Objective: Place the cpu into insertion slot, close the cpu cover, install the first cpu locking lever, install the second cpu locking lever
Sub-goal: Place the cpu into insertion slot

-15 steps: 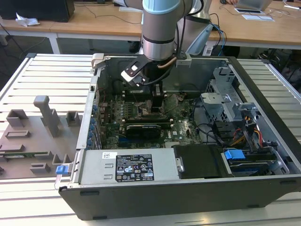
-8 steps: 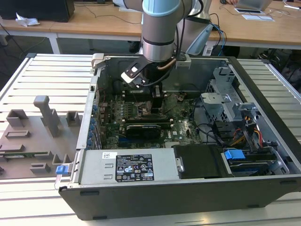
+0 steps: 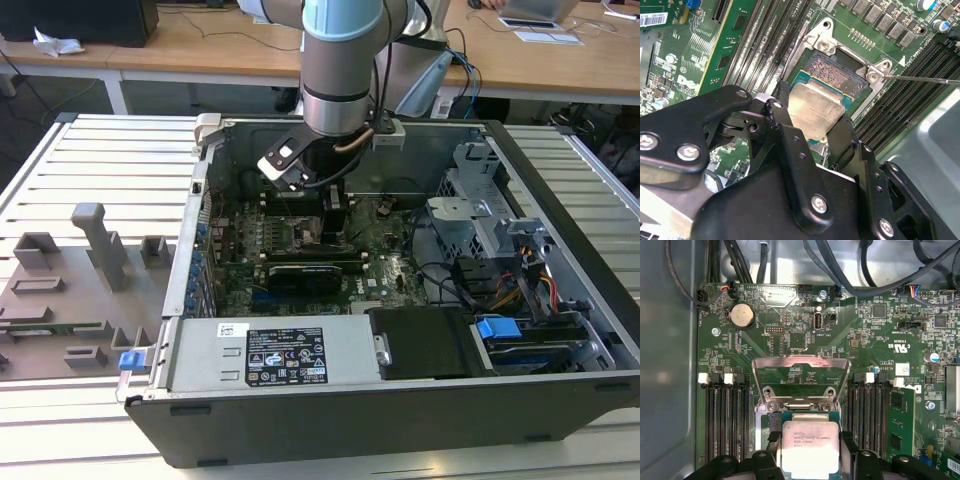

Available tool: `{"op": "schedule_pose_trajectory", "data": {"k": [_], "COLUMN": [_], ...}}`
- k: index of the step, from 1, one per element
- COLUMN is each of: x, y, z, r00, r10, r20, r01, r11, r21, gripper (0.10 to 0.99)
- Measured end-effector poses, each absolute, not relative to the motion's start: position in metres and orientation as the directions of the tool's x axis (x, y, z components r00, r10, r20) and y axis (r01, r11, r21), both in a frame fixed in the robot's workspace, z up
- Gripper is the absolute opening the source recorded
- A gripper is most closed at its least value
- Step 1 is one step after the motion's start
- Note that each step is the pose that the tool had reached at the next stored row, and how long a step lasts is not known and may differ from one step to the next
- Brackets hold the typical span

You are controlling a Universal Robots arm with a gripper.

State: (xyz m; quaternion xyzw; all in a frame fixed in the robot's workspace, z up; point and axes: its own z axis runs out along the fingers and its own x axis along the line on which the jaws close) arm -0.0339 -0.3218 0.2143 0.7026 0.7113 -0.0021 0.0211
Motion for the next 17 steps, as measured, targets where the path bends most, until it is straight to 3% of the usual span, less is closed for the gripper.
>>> {"op": "schedule_pose_trajectory", "data": {"k": [17], "x": [-0.0391], "y": [-0.3181], "z": [0.2045], "r00": [-0.036], "r10": [0.999], "r20": [-0.016], "r01": [0.999], "r11": [0.036], "r21": [0.027], "gripper": [0.545]}}
